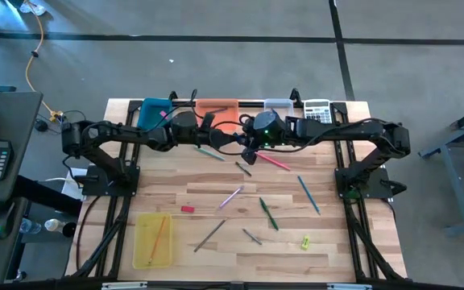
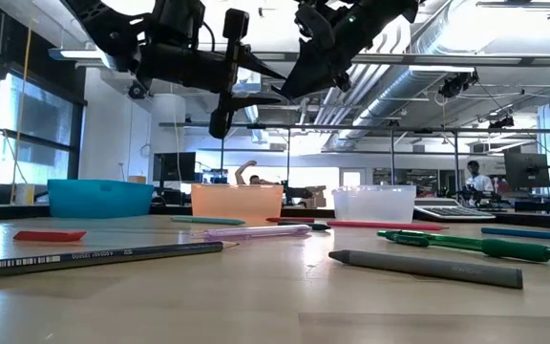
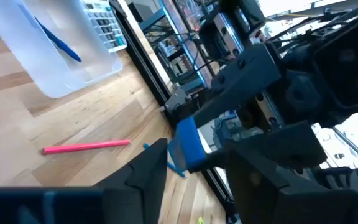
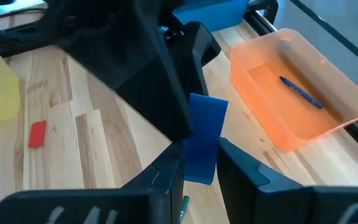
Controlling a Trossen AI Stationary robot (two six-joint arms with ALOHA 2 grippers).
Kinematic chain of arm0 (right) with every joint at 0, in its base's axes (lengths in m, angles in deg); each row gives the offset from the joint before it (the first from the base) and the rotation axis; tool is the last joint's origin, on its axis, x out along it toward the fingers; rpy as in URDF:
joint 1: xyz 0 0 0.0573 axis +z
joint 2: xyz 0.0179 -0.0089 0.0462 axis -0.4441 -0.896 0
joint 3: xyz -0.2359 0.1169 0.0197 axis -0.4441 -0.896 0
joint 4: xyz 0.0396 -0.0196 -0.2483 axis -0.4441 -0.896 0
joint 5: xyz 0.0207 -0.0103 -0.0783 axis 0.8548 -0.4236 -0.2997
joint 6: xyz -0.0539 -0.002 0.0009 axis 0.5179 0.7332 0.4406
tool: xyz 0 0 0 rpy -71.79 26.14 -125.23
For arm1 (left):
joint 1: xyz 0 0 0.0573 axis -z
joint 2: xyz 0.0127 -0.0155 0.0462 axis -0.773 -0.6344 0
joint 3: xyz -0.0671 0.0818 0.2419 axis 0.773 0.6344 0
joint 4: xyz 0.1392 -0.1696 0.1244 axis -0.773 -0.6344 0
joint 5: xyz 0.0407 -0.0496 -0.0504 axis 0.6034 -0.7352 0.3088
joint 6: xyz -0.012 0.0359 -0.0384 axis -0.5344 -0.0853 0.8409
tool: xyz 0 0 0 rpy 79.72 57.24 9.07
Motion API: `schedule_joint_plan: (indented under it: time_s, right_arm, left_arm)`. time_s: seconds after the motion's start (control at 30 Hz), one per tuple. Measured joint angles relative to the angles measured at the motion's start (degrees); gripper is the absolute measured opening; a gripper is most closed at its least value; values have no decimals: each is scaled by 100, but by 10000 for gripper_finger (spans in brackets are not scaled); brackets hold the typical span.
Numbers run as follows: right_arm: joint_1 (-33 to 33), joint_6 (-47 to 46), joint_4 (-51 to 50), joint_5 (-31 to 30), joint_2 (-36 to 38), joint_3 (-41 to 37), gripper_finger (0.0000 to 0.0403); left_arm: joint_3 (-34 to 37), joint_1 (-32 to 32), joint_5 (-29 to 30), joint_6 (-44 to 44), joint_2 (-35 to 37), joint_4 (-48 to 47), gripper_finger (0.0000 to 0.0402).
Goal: Sort crayons/erasers/pens/pencils in bins
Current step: Put the blue eraser into the blue bin
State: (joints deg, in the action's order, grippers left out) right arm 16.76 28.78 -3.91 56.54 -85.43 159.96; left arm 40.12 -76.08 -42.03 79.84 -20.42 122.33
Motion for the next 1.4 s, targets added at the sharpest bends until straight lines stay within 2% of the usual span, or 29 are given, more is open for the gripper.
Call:
schedule_joint_plan:
  time_s: [0.4,0.7,0.9,1.13,1.4]
  right_arm:
    - [-4,221,152,-7,0,0,79]
    - [2,92,222,-220,0,0,152]
    - [27,-7,271,-308,0,0,182]
    - [35,-113,262,-308,0,0,179]
    - [33,-35,253,-302,0,0,128]
  left_arm:
    - [0,-4,269,-101,0,-39,13]
    - [0,-148,457,-556,36,-217,6]
    - [0,-421,603,-1094,250,-666,5]
    - [2,-753,1039,-1939,1066,-2249,4]
    - [2,-1325,2016,-2380,2358,-4947,4]
